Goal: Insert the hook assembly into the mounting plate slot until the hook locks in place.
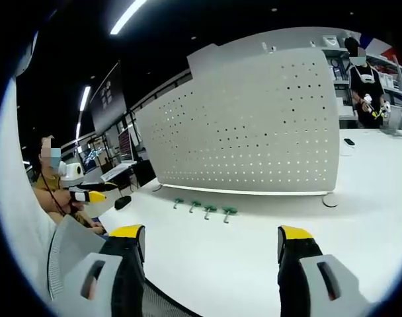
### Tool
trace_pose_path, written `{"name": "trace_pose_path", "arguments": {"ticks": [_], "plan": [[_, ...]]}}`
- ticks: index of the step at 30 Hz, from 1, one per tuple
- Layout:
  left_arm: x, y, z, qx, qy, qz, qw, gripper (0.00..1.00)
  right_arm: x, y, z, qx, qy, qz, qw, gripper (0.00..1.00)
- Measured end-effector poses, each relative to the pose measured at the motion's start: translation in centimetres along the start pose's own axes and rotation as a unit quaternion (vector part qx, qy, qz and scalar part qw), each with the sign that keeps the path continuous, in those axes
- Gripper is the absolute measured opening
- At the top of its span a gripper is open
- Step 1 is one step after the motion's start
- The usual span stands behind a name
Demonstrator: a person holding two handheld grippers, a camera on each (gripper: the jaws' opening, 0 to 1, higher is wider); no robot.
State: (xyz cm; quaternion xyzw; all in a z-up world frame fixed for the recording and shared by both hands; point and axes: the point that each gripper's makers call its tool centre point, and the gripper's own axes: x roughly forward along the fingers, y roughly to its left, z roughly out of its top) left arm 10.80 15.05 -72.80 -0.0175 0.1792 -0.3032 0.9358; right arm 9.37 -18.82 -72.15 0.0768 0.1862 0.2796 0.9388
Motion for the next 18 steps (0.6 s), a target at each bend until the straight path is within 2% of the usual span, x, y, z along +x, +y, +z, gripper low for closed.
{"name": "trace_pose_path", "arguments": {"ticks": [18], "plan": [[0.82, -0.13, -0.29, 0.003, 0.010, -0.007, 0.9999, 0.78, 0.19, 0.15, 0.03, 0.001, 0.002, 0.002, 1.0000, 0.78]]}}
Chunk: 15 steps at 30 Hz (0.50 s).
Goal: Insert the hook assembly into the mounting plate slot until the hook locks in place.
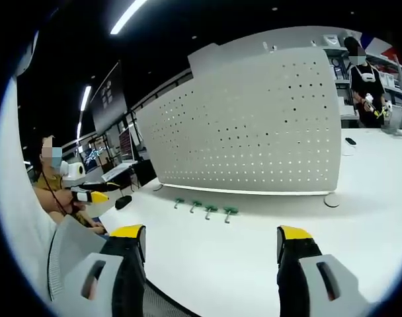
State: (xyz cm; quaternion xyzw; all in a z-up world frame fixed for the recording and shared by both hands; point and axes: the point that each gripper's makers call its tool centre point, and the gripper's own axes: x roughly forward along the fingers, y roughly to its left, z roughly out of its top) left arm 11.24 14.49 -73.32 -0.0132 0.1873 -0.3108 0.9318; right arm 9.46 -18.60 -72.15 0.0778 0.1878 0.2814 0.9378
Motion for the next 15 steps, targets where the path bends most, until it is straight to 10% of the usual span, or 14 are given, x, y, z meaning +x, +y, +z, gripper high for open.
{"name": "trace_pose_path", "arguments": {"ticks": [15], "plan": [[1.4, 0.0, -0.1, 0.024, 0.026, -0.038, 0.9986, 0.78, 0.2, 0.0, -0.2, -0.004, 0.006, 0.001, 1.0000, 0.77]]}}
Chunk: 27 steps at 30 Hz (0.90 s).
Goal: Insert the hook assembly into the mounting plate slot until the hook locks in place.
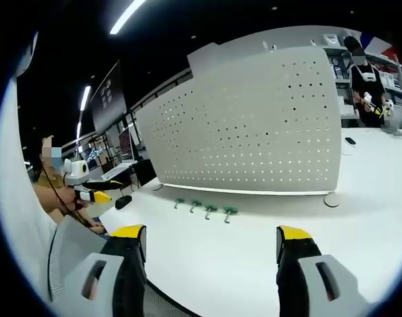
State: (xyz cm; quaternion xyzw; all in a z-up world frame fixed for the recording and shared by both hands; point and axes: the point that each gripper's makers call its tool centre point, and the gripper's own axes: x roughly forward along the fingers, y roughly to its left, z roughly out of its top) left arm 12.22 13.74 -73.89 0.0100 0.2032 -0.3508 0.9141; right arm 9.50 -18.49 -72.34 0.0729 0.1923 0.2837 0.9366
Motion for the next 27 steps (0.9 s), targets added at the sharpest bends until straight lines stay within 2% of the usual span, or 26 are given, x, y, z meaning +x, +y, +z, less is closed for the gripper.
{"name": "trace_pose_path", "arguments": {"ticks": [7, 13, 17, 21, 27], "plan": [[1.0, 0.0, 0.3, 0.011, 0.018, -0.021, 0.9995, 0.77, 0.1, 0.3, 0.0, -0.002, 0.002, 0.003, 1.0000, 0.77], [2.3, 0.3, 0.2, 0.037, 0.053, -0.044, 0.9970, 0.77, 0.1, 0.2, 0.0, -0.003, 0.003, 0.002, 1.0000, 0.77], [3.3, 1.1, 0.0, 0.053, 0.079, -0.051, 0.9942, 0.73, 0.1, 0.1, -0.1, -0.006, 0.005, 0.003, 1.0000, 0.77], [4.2, 1.8, 0.5, 0.066, 0.087, -0.057, 0.9924, 0.74, 0.0, 0.0, -0.3, -0.008, 0.008, 0.002, 0.9999, 0.77], [5.3, 2.7, 0.4, 0.077, 0.105, -0.067, 0.9892, 0.75, -0.1, -0.2, -0.4, -0.008, 0.009, -0.001, 0.9999, 0.77]]}}
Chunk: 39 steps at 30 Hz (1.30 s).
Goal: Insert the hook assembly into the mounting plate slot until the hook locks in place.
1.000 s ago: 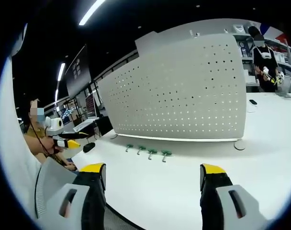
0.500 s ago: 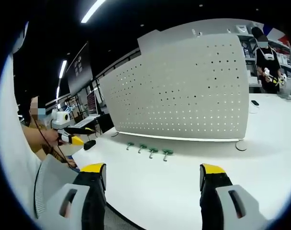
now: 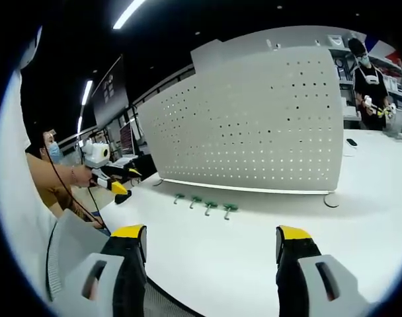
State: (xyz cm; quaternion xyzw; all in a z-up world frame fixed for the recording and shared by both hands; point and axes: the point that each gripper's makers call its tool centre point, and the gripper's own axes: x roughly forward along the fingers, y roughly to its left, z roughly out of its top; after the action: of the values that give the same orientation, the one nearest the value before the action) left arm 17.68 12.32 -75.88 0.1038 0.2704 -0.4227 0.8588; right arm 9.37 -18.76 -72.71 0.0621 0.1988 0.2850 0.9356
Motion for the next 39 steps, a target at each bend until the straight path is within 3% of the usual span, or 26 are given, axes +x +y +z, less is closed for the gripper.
{"name": "trace_pose_path", "arguments": {"ticks": [30, 39], "plan": [[3.5, 2.5, 0.9, 0.067, 0.058, -0.053, 0.9947, 0.77, 0.3, 0.1, 0.0, 0.002, 0.001, -0.004, 1.0000, 0.77], [4.1, 3.9, -0.3, 0.083, 0.086, -0.064, 0.9909, 0.77, 0.2, 0.3, -0.2, 0.005, 0.002, -0.006, 1.0000, 0.76]]}}
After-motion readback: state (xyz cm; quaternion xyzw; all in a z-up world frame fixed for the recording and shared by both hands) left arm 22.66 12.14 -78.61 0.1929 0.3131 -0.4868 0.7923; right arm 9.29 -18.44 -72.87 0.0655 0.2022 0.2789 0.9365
